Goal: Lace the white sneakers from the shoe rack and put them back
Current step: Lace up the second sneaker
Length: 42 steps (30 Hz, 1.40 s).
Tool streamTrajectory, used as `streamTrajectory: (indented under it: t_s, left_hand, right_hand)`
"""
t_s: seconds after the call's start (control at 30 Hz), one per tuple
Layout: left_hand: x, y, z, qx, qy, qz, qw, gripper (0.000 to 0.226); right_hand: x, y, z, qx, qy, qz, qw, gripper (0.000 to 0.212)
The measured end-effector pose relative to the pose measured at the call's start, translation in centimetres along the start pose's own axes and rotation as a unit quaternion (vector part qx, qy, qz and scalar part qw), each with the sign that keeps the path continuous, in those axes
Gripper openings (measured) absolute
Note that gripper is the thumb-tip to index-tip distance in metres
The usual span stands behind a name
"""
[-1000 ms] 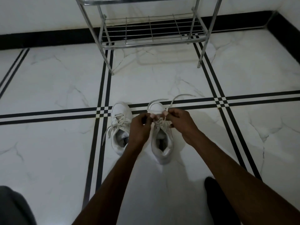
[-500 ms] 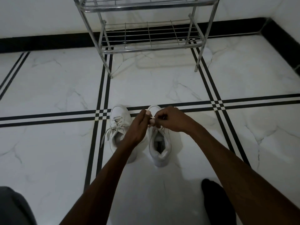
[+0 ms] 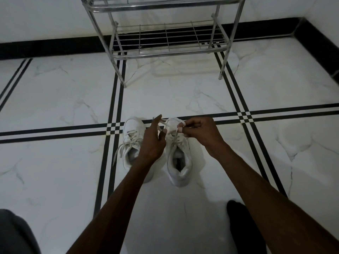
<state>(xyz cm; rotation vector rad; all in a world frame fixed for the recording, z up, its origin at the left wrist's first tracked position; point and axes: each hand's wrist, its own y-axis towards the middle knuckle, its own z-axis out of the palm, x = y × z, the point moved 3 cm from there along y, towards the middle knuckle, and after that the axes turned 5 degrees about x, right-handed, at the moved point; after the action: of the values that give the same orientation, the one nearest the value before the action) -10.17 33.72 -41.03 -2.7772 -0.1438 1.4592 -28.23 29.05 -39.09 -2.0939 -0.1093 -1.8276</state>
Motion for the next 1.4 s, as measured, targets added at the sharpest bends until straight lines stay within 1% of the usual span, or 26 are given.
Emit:
streamTrajectory:
  t_s: [0.07, 0.13, 0.2, 0.3, 0.4, 0.47, 0.53, 0.6, 0.67, 0.73, 0.8, 0.87, 0.93, 0.97, 1.0, 1.03, 1.07, 1.1, 1.13, 1.17, 1.2, 1.23, 1.27, 1.33, 1.4]
  left_hand:
    - [0.9, 0.2, -0.4, -0.040, 0.078, 0.006, 0.996, 0.030]
    - [1.4, 0.2, -0.9, -0.065, 0.114, -0.010, 0.991, 0.019]
    - [1.2, 0.1, -1.4, -0.076, 0.105, -0.003, 0.992, 0.018]
    - [0.3, -0.2, -2.4, -0.090, 0.097, 0.005, 0.991, 0.019]
    - [0.3, -0.7, -3.5, -0.119, 0.093, -0.014, 0.988, 0.022]
    - [1.1, -0.9, -4.2, -0.125, 0.105, -0.042, 0.986, 0.024]
    - [2.4, -1.2, -5.1, -0.127, 0.128, -0.088, 0.980, 0.024]
    - [3.7, -1.5, -5.8, -0.126, 0.151, -0.125, 0.972, 0.025]
    - [4.3, -1.8, -6.2, -0.122, 0.170, -0.148, 0.967, 0.024]
    - [4.1, -2.3, -6.3, -0.128, 0.187, -0.177, 0.958, 0.021]
    - [3.6, -2.7, -6.5, -0.146, 0.199, -0.197, 0.949, 0.019]
    - [3.2, -2.9, -6.4, -0.145, 0.222, -0.186, 0.946, 0.021]
    - [2.5, -2.7, -5.7, -0.129, 0.252, -0.150, 0.947, 0.033]
    - [2.0, -2.5, -5.2, -0.116, 0.264, -0.124, 0.950, 0.042]
    - [1.4, -2.3, -4.5, -0.101, 0.275, -0.090, 0.952, 0.049]
    - [0.8, -2.2, -3.6, -0.080, 0.285, -0.053, 0.954, 0.051]
    - [0.3, -1.9, -2.6, -0.054, 0.296, -0.021, 0.953, 0.049]
    - [0.0, -1.7, -1.7, -0.026, 0.306, 0.003, 0.952, 0.045]
    - [-0.1, -1.5, -0.7, -0.002, 0.312, 0.017, 0.950, 0.041]
    - [-0.2, -1.5, 0.1, 0.015, 0.310, 0.022, 0.950, 0.035]
    - [-0.2, -1.6, 0.7, 0.023, 0.304, 0.021, 0.952, 0.030]
    - [-0.1, -1.7, 1.1, 0.026, 0.300, 0.016, 0.953, 0.026]
    - [0.0, -1.9, 1.4, 0.028, 0.305, 0.009, 0.952, 0.025]
    - [0.1, -1.9, 1.9, 0.021, 0.322, 0.008, 0.947, 0.026]
    - [0.4, -1.8, 2.2, 0.013, 0.315, 0.006, 0.949, 0.021]
  right_hand:
    - [-0.2, -0.2, 0.3, 0.012, 0.063, 0.023, 0.998, 0.022]
    - [-0.2, -0.3, 0.3, 0.012, 0.108, 0.043, 0.993, 0.021]
    - [0.0, -0.4, 0.2, 0.019, 0.134, 0.060, 0.989, 0.019]
    - [0.3, -0.5, 0.1, 0.031, 0.152, 0.087, 0.984, 0.027]
    - [0.4, -0.1, 0.0, 0.031, 0.189, 0.127, 0.973, 0.027]
    - [0.0, 0.1, -0.6, 0.004, 0.253, 0.154, 0.955, 0.021]
    - [-0.9, 0.1, -1.6, -0.056, 0.276, 0.188, 0.941, 0.015]
    - [-2.2, 0.0, -2.8, -0.120, 0.237, 0.227, 0.937, 0.011]
    - [-3.4, 0.0, -4.0, -0.167, 0.185, 0.249, 0.936, 0.012]
    - [-4.7, 0.0, -5.5, -0.208, 0.156, 0.274, 0.926, 0.015]
    - [-5.8, -0.4, -6.4, -0.221, 0.112, 0.302, 0.920, 0.018]
    - [-6.7, -0.9, -6.9, -0.197, 0.007, 0.310, 0.930, 0.022]
    - [-6.5, -1.1, -6.6, -0.154, -0.115, 0.286, 0.939, 0.034]
    - [-6.2, -1.2, -6.3, -0.138, -0.181, 0.267, 0.937, 0.042]
    - [-5.8, -1.1, -6.1, -0.138, -0.255, 0.243, 0.926, 0.050]
    - [-5.2, -0.9, -5.9, -0.144, -0.321, 0.206, 0.913, 0.057]
    - [-4.7, -0.7, -5.5, -0.134, -0.352, 0.158, 0.913, 0.058]
    - [-4.3, -0.6, -4.9, -0.091, -0.361, 0.102, 0.922, 0.054]
    - [-4.0, -0.5, -3.9, -0.022, -0.360, 0.052, 0.931, 0.049]
    - [-4.0, -0.6, -3.0, 0.049, -0.366, 0.014, 0.929, 0.044]
    - [-4.1, -0.7, -2.0, 0.099, -0.381, -0.014, 0.919, 0.040]
    - [-4.2, -0.8, -1.4, 0.122, -0.392, -0.035, 0.911, 0.035]
    - [-4.1, -0.9, -0.9, 0.123, -0.394, -0.043, 0.910, 0.031]
    - [-4.1, -0.8, -0.4, 0.099, -0.391, -0.048, 0.914, 0.027]
    - [-4.0, -0.6, -0.1, 0.092, -0.394, -0.054, 0.913, 0.025]
